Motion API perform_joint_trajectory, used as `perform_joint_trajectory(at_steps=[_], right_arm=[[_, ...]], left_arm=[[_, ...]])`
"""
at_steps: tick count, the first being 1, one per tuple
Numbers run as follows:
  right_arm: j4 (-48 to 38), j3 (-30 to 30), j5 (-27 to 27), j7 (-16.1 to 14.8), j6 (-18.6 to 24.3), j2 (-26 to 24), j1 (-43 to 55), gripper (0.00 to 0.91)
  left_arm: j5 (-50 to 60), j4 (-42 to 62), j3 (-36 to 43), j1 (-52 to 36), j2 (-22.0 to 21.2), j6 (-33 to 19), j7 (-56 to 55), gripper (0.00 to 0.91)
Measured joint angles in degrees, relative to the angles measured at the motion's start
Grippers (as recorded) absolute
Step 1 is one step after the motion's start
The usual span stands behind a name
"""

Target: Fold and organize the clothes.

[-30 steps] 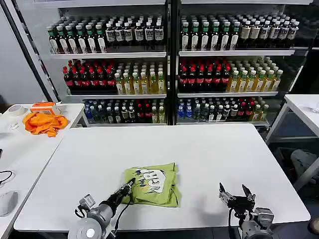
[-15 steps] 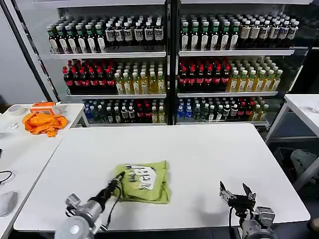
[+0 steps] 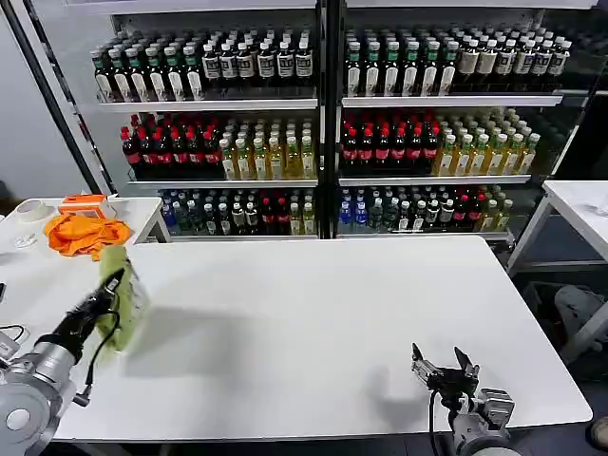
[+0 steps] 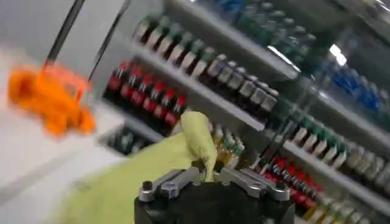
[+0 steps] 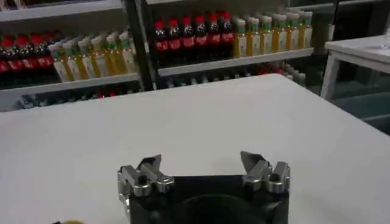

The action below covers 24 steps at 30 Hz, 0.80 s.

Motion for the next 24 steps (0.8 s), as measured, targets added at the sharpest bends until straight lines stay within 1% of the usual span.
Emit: perform_joint_trajectory(at_steps=[2, 5, 9, 13, 17, 19, 22, 24], right_arm=[[-0.1, 0.1, 0.1, -0.2, 0.2, -0.2, -0.1, 0.907], [-0.1, 0.6, 0.4, -0.3, 0.4, -0.6, -0.4, 0.907], [-0.1, 1.2, 0.5, -0.3, 0.5, -0.8, -0.7, 0.907], [0.3, 1.5, 0.4, -0.3, 0.5, -0.7, -1.2, 0.907], [0.9, 2.0, 0.3, -0.3, 0.6, -0.6, -1.9, 0.907], [1.0, 2.2, 0.3, -0.3, 0.6, -0.6, -2.0, 0.907], [1.0, 2.3, 0.3, -0.4, 0.7, -0.5, -2.1, 0.907], [1.0, 2.3, 0.3, -0.4, 0.8, -0.3, -2.1, 0.907]], left_arm=[[6.8, 0.0, 1.8, 1.0, 0.9, -2.0, 0.8, 0.020], [18.3, 2.3, 6.7, 1.9, 1.5, -6.7, 1.3, 0.020], [33.9, 7.6, 14.3, 2.3, 1.5, -13.7, 1.0, 0.020], [49.1, 10.2, 20.4, 2.2, 1.0, -18.1, 1.0, 0.020], [63.1, 10.2, 25.0, 1.5, 1.0, -20.4, 1.5, 0.020], [67.9, 9.4, 26.2, 1.4, 1.3, -20.8, 1.9, 0.020], [73.1, 7.8, 27.1, 1.3, 1.8, -20.3, 2.2, 0.020], [75.0, 6.3, 26.6, 1.1, 2.3, -18.6, 2.1, 0.020]])
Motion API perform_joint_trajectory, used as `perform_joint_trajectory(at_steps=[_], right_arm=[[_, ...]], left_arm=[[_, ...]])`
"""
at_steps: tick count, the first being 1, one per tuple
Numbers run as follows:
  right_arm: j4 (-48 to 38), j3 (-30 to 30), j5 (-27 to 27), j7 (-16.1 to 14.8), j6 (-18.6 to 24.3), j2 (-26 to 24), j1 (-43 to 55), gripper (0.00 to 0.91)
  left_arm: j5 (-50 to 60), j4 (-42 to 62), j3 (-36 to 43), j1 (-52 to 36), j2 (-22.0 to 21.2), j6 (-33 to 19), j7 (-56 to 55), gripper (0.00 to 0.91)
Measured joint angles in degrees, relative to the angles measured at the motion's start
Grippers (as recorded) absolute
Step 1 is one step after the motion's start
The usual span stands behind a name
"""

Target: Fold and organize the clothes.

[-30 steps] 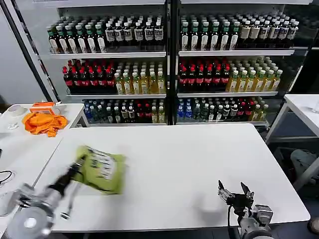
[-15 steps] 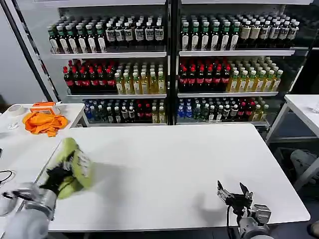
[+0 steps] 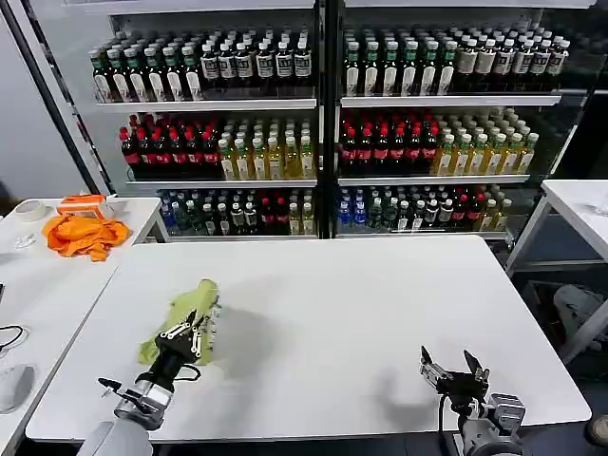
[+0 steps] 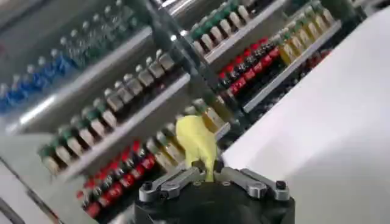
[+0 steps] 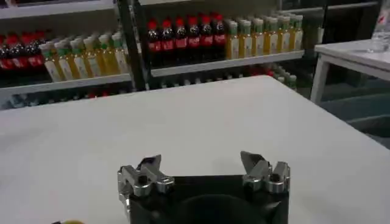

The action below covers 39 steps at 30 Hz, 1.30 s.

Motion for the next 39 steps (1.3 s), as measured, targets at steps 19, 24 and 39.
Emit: perform_joint_trajectory(at_steps=[19, 24, 39], right_arm=[[-0.6, -0.5, -0.6, -0.2, 0.3, 0.6, -0.2, 0.907], [-0.2, 0.1, -0.4, -0.3, 0.4, 0.3, -0.6, 0.907], [1.0, 1.9, -0.3, -0.6, 0.8, 0.5, -2.1, 0.907]], left_arm=[[-4.6, 5.5, -18.4, 1.0, 7.0, 7.8, -2.7, 0.020], [7.3, 7.6, -16.4, 2.9, 6.7, 3.0, -4.8, 0.020], [35.2, 6.8, -3.3, 2.4, 5.1, -3.0, -5.8, 0.020]])
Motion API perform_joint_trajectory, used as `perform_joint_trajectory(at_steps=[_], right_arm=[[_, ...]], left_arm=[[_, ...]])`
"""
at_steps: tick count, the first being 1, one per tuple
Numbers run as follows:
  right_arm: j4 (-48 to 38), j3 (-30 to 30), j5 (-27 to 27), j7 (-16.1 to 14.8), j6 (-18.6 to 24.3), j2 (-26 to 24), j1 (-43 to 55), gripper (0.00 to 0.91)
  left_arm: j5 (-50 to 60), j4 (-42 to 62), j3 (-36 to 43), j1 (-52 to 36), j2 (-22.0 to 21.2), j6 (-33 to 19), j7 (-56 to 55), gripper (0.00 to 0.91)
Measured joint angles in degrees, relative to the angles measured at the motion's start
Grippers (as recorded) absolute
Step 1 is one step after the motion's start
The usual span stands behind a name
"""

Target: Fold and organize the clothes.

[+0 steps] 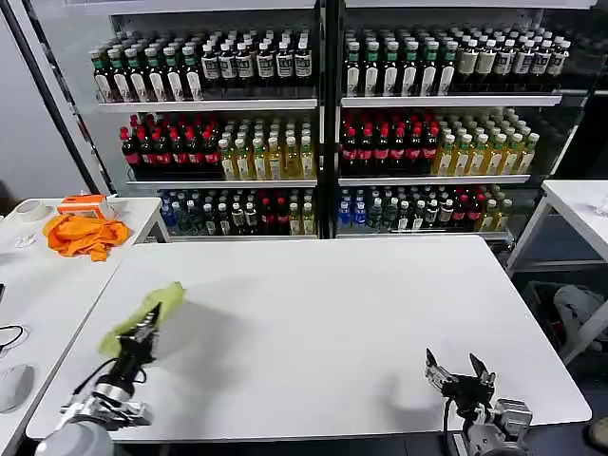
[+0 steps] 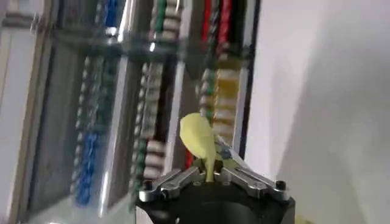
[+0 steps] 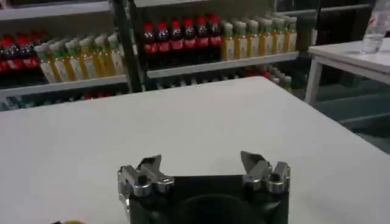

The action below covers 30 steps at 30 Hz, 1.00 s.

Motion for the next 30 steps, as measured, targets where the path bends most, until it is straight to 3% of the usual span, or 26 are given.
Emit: perform_joint_trajectory(at_steps=[7, 17, 26, 27, 29, 30], right_arm=[[0.5, 0.9, 0.4, -0.1, 0.2, -0.3, -0.4, 0.907], [0.2, 1.5, 1.5, -0.1, 0.0, -1.2, 0.2, 0.907], [-0.2, 1.2, 2.0, 0.0, -0.3, -1.6, 1.2, 0.907], [-0.3, 1.1, 2.0, 0.0, -0.3, -1.7, 1.3, 0.907], [-0.3, 1.0, 2.0, 0.0, -0.3, -1.8, 1.5, 0.907], [-0.4, 0.9, 2.0, 0.0, -0.3, -1.8, 1.6, 0.907]], left_arm=[[-7.8, -1.2, 9.4, -3.5, -1.0, 6.7, 2.6, 0.020], [-39.3, -2.2, 21.1, -12.6, -5.8, 18.5, 1.0, 0.020], [-66.7, 0.0, 28.1, -21.8, -12.0, 23.0, -4.2, 0.020], [-69.2, 0.4, 28.5, -22.7, -12.8, 23.2, -4.9, 0.040], [-74.5, 1.2, 29.6, -24.5, -14.3, 23.3, -5.9, 0.232], [-76.8, 1.7, 30.1, -25.3, -15.1, 23.3, -6.3, 0.584]])
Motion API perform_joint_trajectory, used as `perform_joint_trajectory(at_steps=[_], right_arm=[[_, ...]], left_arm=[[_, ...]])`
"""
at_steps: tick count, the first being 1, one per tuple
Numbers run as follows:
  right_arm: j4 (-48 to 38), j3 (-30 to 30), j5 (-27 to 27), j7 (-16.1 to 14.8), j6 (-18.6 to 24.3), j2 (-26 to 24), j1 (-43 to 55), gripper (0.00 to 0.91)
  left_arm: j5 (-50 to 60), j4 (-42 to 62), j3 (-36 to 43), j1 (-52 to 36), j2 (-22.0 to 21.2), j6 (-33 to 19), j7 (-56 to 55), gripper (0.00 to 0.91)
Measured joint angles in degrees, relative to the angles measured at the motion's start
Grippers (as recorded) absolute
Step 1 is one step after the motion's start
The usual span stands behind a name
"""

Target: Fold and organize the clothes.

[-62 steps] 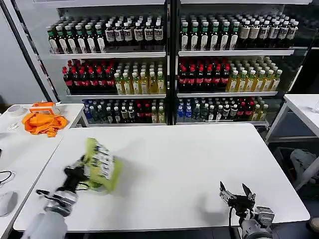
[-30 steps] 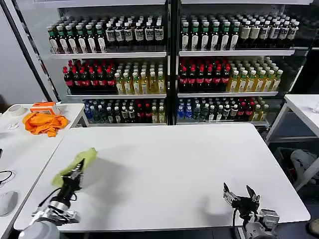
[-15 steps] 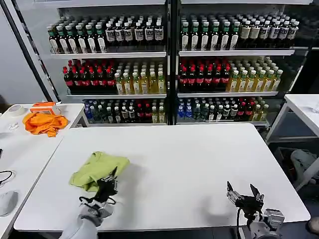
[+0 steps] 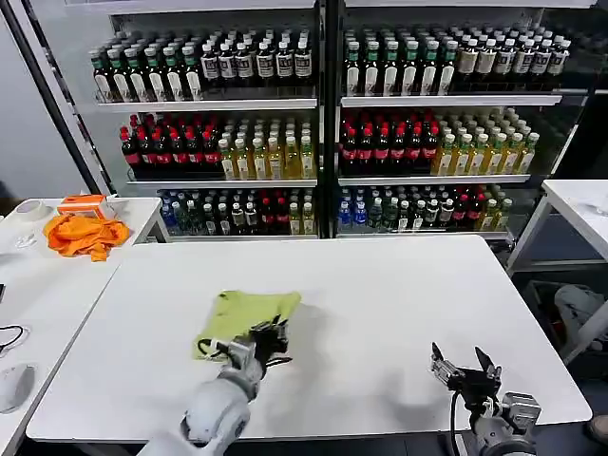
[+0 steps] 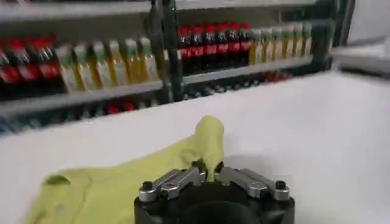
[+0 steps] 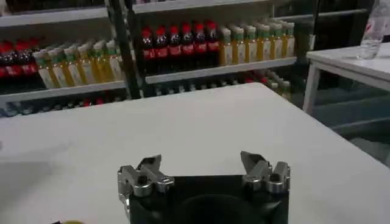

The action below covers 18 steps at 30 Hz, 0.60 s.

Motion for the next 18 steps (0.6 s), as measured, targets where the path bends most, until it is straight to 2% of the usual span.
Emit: perform_joint_trajectory(at_steps=[1, 10, 18], right_arm=[[-0.1, -0.1, 0.0, 0.0, 0.0, 0.0, 0.1, 0.907], [-0.4, -0.7, 0.1, 0.0, -0.3, -0.3, 1.2, 0.907], [-1.4, -1.7, 1.0, 0.2, -0.5, -0.8, 3.1, 0.907]], left_arm=[[-2.5, 0.5, 0.5, -0.9, -0.8, 0.0, -0.5, 0.907], [-13.0, 3.5, 3.9, -5.2, -7.3, -2.5, -1.6, 0.907], [-16.9, 0.3, 3.3, -4.2, -8.9, -4.9, -0.4, 0.907]])
